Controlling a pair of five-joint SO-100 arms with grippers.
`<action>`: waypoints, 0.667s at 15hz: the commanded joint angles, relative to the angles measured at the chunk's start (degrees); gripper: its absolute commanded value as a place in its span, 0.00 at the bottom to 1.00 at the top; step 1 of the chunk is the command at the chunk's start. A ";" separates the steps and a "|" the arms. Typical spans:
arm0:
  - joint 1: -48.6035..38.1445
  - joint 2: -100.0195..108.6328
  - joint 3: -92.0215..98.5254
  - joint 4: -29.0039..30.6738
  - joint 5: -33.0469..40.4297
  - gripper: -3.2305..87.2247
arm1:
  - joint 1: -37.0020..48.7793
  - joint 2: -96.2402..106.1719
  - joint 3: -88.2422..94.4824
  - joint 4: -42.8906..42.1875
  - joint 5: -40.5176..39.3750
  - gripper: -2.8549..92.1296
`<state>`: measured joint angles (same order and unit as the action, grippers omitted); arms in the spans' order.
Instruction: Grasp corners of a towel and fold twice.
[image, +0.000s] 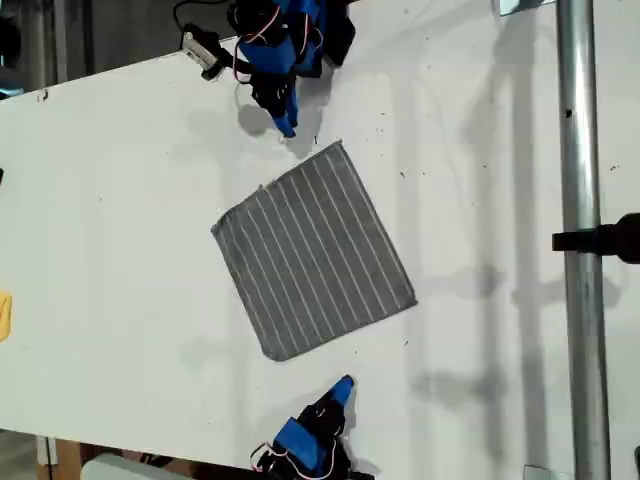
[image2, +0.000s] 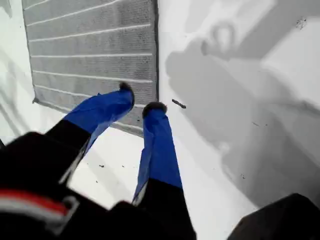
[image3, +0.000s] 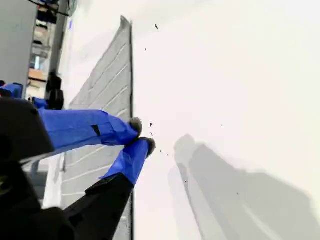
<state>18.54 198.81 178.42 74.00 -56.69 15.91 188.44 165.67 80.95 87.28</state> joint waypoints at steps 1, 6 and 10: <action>-26.54 0.35 0.35 0.18 0.62 0.06 | -12.66 0.09 -0.79 0.09 0.88 0.03; -26.54 0.35 0.35 0.18 0.62 0.06 | -12.66 0.09 -0.70 0.09 0.88 0.03; -26.54 0.35 0.35 0.18 0.62 0.06 | -13.01 0.09 -0.70 0.09 0.97 0.03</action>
<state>-7.12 198.90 178.68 74.00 -56.34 3.52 188.44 165.67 80.95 87.89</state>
